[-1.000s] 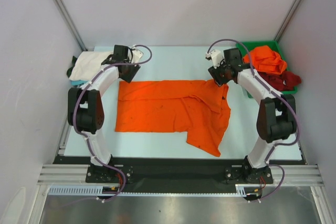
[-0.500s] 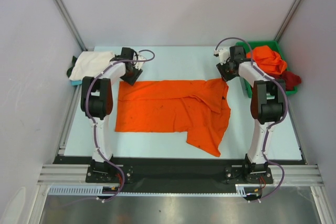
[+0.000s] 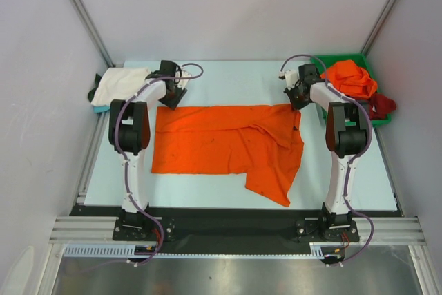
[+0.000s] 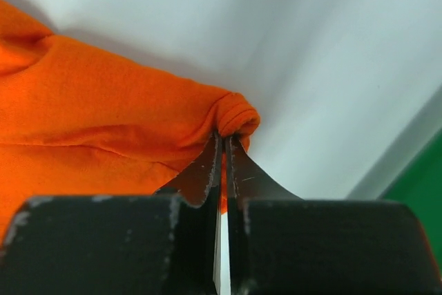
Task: Fold and stack the t-shirts
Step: Fold the tshirt
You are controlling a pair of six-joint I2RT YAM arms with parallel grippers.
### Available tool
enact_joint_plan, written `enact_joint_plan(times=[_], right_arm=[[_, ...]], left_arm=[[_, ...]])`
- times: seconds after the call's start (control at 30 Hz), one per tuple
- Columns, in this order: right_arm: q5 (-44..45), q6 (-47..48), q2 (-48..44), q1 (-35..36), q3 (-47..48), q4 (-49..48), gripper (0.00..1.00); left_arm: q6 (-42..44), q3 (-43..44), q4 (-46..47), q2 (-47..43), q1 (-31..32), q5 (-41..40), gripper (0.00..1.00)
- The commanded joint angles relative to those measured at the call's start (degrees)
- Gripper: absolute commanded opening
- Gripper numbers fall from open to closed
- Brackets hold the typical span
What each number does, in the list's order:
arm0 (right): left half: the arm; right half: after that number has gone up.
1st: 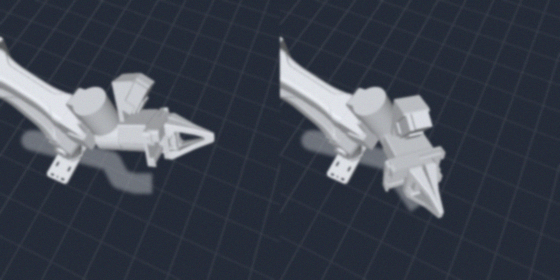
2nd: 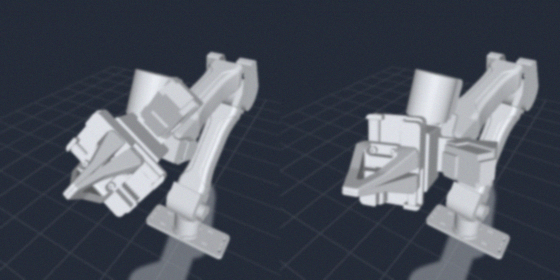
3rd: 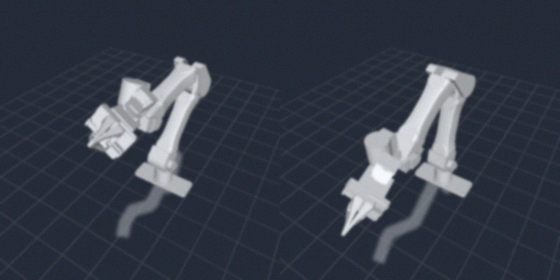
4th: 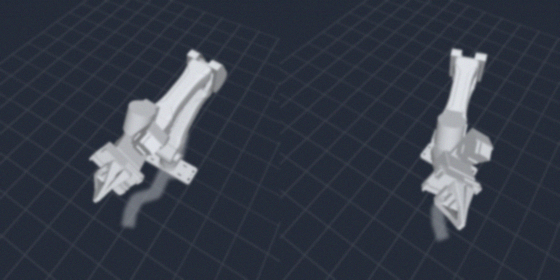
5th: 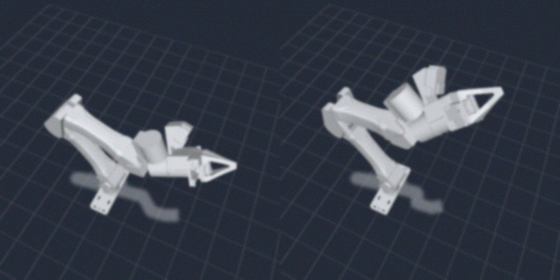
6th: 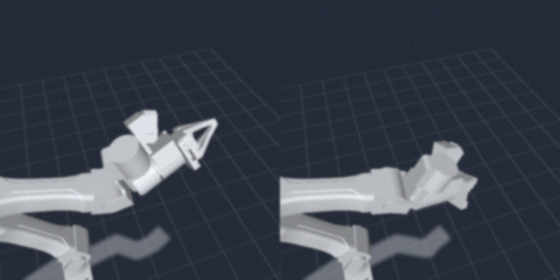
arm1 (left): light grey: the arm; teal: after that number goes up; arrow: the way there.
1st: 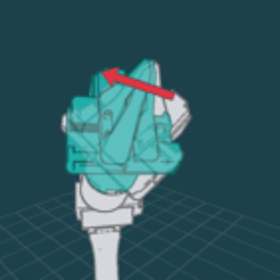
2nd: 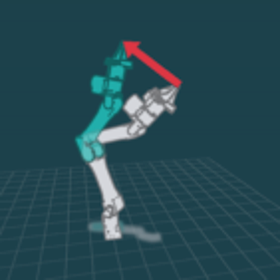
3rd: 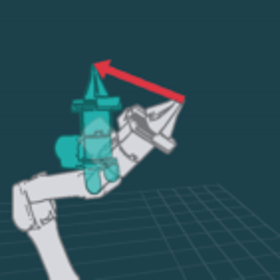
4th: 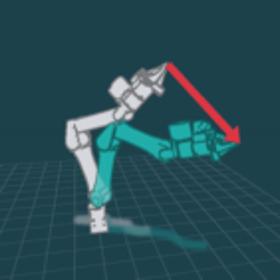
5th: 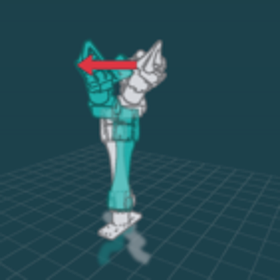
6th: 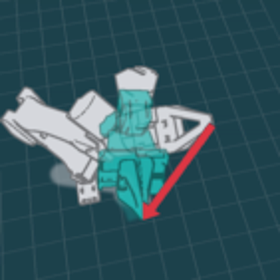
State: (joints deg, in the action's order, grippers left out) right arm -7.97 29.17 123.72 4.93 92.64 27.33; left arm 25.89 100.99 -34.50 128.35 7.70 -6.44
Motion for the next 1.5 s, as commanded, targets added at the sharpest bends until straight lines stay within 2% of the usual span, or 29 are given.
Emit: enact_joint_plan(times=[0.0, 0.53, 0.63, 0.67, 0.77, 0.9, 1.03, 1.23, 1.3, 1.37, 1.47], right_arm=[[2.6, 0.71, 2.14, -1.41, 2.63, -1.58, 0.0], [6.39, 3.35, 5.12, -2.21, 5.88, -3.34, 0.0], [6.73, 3.88, 4.43, -1.85, 6.5, -2.9, 0.11], [6.91, 3.7, 3.03, -1.94, 6.41, -2.9, 0.26], [7.7, 2.57, -0.83, -2.47, 5.71, -3.34, 0.44], [7.7, 2.38, -6.72, -2.38, 4.39, -3.6, 0.51], [6.13, 2.3, -11.74, -1.24, 4.04, -1.94, 0.51], [-3.8, 5.72, -17.36, 4.02, 1.59, 6.41, 0.5], [-8.09, 7.82, -18.07, 6.83, -1.13, 10.6, 0.47], [-10.39, 10.38, -18.78, 8.69, -2.72, 13.43, 0.38], [-14.26, 10.74, -19.3, 11.85, -5.8, 16.61, 0.36]], left_arm=[[-0.49, 2.28, 0.93, 3.13, -0.67, -1.82, 0.53], [1.0, 13.0, 3.12, 9.19, -0.5, -4.02, 0.55], [0.66, 13.27, 4.0, 7.45, -0.32, -4.46, 0.55], [0.04, 13.27, 4.26, 6.31, -0.23, -4.64, 0.55], [-1.54, 13.36, 4.88, 1.47, -0.23, -4.99, 0.56], [-2.25, 9.85, 4.18, -5.12, -0.23, -4.73, 0.6], [-2.25, 4.23, 0.85, -9.08, -0.58, -4.47, 0.61], [-3.65, -4.2, -4.78, -14.88, -1.02, 3.78, 0.52], [-4.62, -5.97, -6.45, -16.02, -0.94, 8.26, 0.49], [-5.41, -7.91, -7.68, -16.38, -0.94, 10.47, 0.48], [-5.94, -11.77, -7.34, -17.26, -0.94, 11.27, 0.45]])
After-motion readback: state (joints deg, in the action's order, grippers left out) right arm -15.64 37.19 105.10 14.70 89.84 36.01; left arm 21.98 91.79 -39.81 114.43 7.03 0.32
